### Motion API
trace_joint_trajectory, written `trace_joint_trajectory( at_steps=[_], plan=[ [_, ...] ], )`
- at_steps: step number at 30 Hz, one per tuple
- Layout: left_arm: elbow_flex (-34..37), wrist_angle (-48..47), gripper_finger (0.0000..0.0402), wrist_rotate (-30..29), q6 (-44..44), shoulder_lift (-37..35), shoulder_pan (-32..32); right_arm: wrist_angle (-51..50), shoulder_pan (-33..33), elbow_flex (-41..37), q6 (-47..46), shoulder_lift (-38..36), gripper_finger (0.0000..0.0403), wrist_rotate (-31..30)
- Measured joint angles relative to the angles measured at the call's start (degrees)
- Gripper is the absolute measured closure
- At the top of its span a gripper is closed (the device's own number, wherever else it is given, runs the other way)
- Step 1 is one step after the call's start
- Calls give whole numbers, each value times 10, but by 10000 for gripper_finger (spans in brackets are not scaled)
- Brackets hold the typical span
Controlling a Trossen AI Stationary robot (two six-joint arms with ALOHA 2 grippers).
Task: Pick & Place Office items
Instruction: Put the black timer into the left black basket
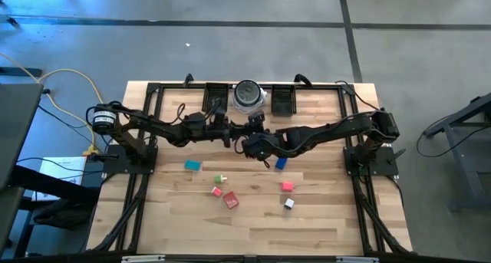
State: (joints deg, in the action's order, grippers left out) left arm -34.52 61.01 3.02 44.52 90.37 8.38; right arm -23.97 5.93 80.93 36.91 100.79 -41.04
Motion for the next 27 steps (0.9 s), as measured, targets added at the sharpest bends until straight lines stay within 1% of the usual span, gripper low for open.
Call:
trace_joint_trajectory(
  at_steps=[13,18,22,27],
  plan=[
    [-1,-1,351,50,-37,0,13,5,11,0,6,-13,123,-7],
    [-1,-4,351,56,-59,0,20,0,23,0,7,-13,93,-29],
    [1,-16,351,65,-68,2,32,-6,40,1,7,-14,85,-35],
    [2,-11,351,83,-73,2,46,-9,61,2,4,-24,91,-43]
  ],
)
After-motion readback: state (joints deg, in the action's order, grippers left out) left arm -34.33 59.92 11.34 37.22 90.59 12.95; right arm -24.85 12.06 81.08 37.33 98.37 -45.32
